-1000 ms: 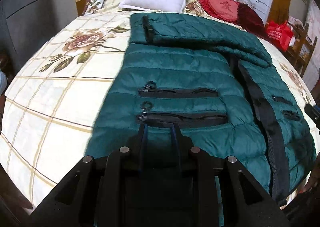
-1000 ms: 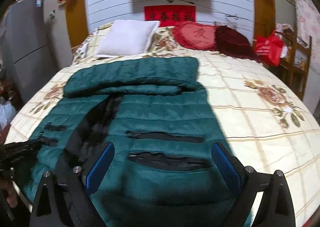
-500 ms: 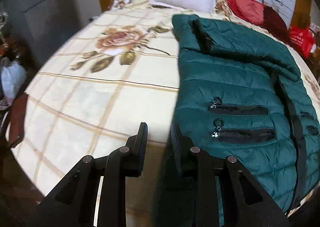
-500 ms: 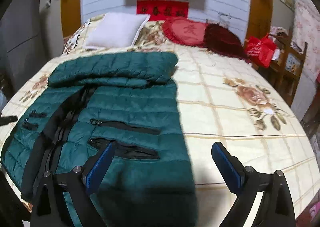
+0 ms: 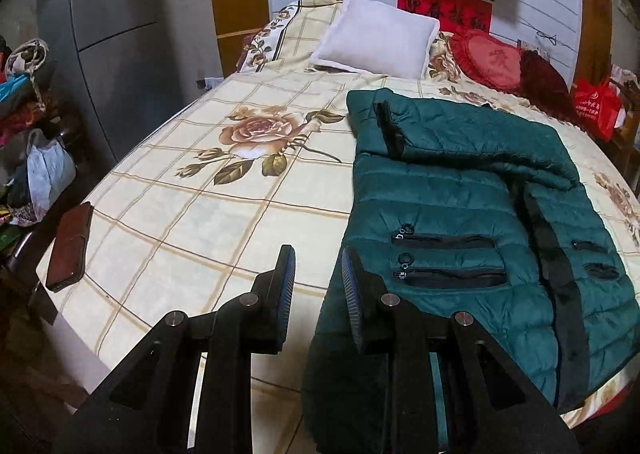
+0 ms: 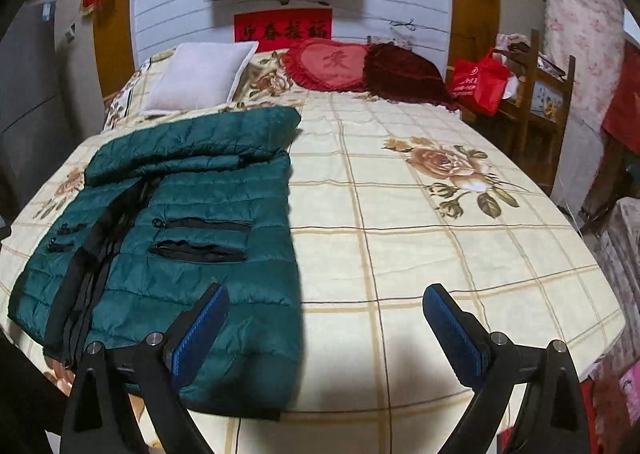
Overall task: Fold large clothes
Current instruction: 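Push the folded jacket edge with the left tool to straighten it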
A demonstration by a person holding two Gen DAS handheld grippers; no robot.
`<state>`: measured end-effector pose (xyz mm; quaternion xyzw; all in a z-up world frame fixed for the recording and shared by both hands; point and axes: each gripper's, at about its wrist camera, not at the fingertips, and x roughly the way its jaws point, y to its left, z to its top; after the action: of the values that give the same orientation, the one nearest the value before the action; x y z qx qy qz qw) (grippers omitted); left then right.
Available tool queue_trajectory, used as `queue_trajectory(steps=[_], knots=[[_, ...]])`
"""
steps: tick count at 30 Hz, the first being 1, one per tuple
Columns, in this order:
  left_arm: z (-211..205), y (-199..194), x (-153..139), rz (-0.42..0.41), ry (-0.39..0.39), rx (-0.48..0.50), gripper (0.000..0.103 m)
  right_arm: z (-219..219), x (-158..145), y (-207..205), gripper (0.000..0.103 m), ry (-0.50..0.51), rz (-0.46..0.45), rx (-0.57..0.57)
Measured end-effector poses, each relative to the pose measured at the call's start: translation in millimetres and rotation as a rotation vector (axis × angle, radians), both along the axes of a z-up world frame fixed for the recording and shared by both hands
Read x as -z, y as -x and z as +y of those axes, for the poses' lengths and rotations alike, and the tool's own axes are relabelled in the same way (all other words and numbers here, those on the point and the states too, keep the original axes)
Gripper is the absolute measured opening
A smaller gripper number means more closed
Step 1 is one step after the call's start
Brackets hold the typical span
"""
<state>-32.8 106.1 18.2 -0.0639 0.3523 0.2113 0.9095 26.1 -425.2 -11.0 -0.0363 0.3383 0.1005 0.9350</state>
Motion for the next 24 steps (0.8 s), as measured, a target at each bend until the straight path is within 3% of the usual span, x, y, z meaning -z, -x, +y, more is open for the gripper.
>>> queue_trajectory(steps=[7,9,10,12,16,18,19,23,24], knots=[[4.7,2.7,3.7,0.010,0.003,0.005,0.023,-3.1,4.0,0.9,0.096,-0.027,0.023,-0.008],[14.0,1.3,13.8,0.019,0.073,0.034,0.027,-5.0,11.5,-4.5,0.096,-0.063,0.048,-0.020],[21.6,-1.1,23.9,0.042,0.129,0.056,0.050,-7.7,17.7,-7.7,0.096,-0.092,0.060,-0.024],[35.5,0.3,41.6,0.045,0.245,0.082,0.070,-14.1,29.8,-13.5,0.096,-0.149,0.087,-0.029],[49.5,2.9,73.6,0.073,0.416,0.119,0.070,-21.6,59.7,-21.3,0.097,-0.239,0.158,-0.053],[44.6,7.6,74.1,0.038,0.403,0.144,0.071,-22.5,74.0,-25.8,0.097,-0.276,0.201,-0.053],[42.0,8.9,74.8,0.037,0.409,0.169,0.071,-21.8,74.1,-23.8,0.097,-0.281,0.180,-0.053],[29.5,18.6,75.5,-0.001,0.504,0.298,0.074,-14.0,75.5,-24.6,0.097,-0.360,0.199,-0.120],[24.4,20.2,74.5,0.000,0.503,0.318,0.079,-8.2,76.0,-23.3,0.097,-0.370,0.204,-0.153]])
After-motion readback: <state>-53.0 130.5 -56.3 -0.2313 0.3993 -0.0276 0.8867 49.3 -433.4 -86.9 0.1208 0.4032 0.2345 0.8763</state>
